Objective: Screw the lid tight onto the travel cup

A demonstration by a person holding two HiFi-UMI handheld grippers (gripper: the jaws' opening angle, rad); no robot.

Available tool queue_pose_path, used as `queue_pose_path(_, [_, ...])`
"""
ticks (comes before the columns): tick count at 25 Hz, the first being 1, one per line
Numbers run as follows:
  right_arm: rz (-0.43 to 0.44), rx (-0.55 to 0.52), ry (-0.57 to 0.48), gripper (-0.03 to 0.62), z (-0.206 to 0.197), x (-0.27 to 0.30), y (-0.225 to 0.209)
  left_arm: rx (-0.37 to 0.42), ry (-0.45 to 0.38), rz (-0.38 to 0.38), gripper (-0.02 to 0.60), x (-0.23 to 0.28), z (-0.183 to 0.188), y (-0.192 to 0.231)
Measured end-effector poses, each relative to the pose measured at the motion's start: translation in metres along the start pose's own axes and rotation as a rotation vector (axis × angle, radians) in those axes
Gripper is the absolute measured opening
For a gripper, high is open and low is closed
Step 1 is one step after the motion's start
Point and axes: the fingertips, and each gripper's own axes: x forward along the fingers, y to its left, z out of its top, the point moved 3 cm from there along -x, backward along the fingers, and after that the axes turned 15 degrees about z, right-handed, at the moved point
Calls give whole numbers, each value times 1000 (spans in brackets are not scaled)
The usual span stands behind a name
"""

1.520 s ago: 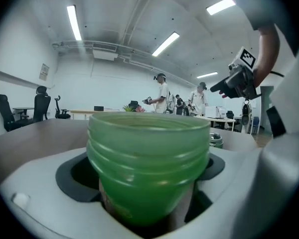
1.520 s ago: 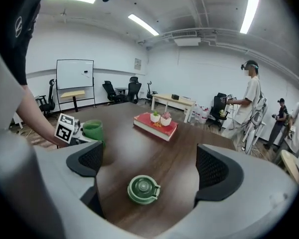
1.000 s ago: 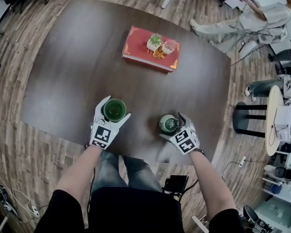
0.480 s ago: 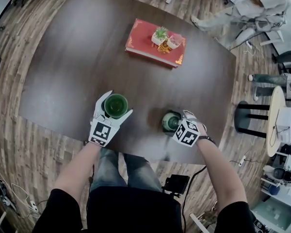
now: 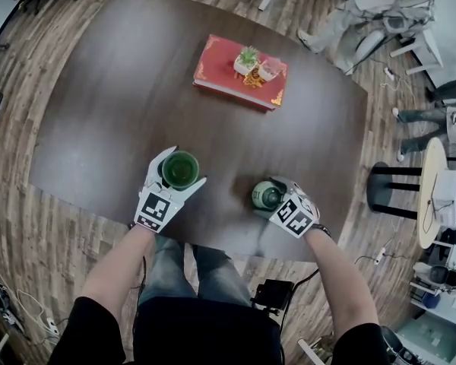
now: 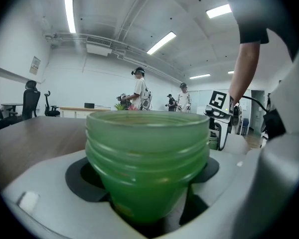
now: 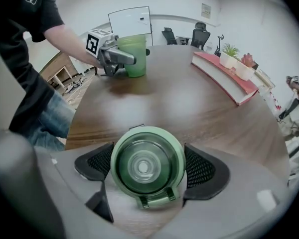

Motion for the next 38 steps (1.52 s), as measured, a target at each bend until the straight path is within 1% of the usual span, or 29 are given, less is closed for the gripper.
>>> queue_pose_path(3, [6, -6, -49, 456, 22, -22, 5, 17, -11, -53, 419, 0, 18, -11])
queue_pose_path(6, [29, -49, -93, 456, 51, -61, 22, 62, 8, -140, 419, -6, 40, -35])
queue_pose_path(9, [52, -149, -137, 456, 92, -118, 53, 123, 53, -248, 419, -21, 66, -64])
queue_pose_path(13, [75, -321, -162, 456, 152, -192, 98, 166, 96, -364, 419, -39, 100, -101])
queue_pose_path(15, [88, -404, -154, 456, 178, -218, 117, 184, 97, -411, 419, -44, 122, -117])
queue_pose_path(18, [120, -512, -125, 456, 208, -240, 142, 209, 83, -481, 419, -52, 156, -136])
queue_pose_path(22, [146, -596, -56, 456, 223, -247, 157, 218, 79, -575, 419, -64, 193, -149])
queue_pose_path(24, [158, -609, -40, 456, 225, -250, 163, 235, 80, -594, 419, -69, 204, -149])
queue_pose_path(27, [165, -612, -34, 456, 230, -255, 168, 267, 80, -596, 419, -72, 217, -145])
queue_pose_path(30, [166, -631, 8, 456, 233, -255, 172, 303, 80, -607, 419, -74, 228, -145])
queue_pose_path(33, [151, -639, 43, 456, 238, -256, 174, 294, 83, -616, 420, -75, 234, -143])
queue_pose_path(38, [135, -585, 60, 457, 244, -259, 172, 279, 91, -620, 420, -75, 240, -141])
